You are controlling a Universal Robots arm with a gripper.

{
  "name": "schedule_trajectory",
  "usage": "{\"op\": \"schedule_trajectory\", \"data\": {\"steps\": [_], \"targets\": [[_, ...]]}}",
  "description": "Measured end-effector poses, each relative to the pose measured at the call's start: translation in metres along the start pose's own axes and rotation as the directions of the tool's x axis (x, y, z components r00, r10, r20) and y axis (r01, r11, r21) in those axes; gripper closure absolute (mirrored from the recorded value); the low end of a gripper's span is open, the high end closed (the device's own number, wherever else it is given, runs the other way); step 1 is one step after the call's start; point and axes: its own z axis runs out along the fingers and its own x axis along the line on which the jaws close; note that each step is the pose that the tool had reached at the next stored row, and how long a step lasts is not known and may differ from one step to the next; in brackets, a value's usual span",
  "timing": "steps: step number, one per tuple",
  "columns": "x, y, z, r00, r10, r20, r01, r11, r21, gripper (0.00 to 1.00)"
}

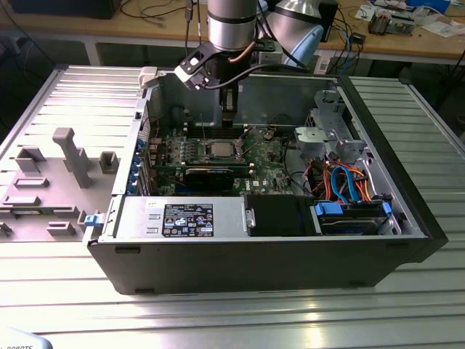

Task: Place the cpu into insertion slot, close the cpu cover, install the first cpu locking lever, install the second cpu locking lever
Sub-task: 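Close the cpu cover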

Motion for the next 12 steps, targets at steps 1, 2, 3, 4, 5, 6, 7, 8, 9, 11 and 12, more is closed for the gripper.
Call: {"op": "schedule_trajectory", "data": {"steps": [1, 2, 3, 4, 5, 6, 7, 8, 9, 11, 12], "targets": [[0.0, 0.0001, 0.0, 1.0, 0.0, 0.0, 0.0, 1.0, 0.0001, 0.89], [0.0, 0.0003, 0.0, 1.0, 0.0, 0.0, 0.0, 1.0, 0.0001, 0.89], [0.0, 0.0009, 0.0, 1.0, 0.0, -0.0001, 0.0, 1.0, 0.0001, 0.89], [0.0001, 0.0018, 0.0, 1.0, 0.0, 0.0001, 0.0, 1.0, 0.0001, 0.89], [0.0, 0.0027, 0.0001, 1.0, 0.0, 0.0, 0.0, 1.0, 0.0001, 0.89], [0.0, 0.0034, 0.0001, 1.0, 0.0, -0.0001, 0.0, 1.0, 0.0001, 0.89], [0.0001, 0.0042, 0.0001, 1.0, 0.0, 0.0, 0.0, 1.0, 0.0, 0.89], [0.0001, 0.0042, 0.0001, 1.0, 0.0, 0.0, 0.0, 1.0, 0.0, 0.89], [0.0001, 0.0042, 0.0001, 1.0, 0.0, 0.0, 0.0, 1.0, 0.0, 0.89], [0.0001, 0.0043, -0.0013, 1.0, 0.0, 0.0001, 0.0, 1.0, 0.0001, 0.89], [0.0001, 0.0043, -0.0021, 1.0, 0.0, -0.0001, 0.0, 1.0, 0.0, 0.89]]}}
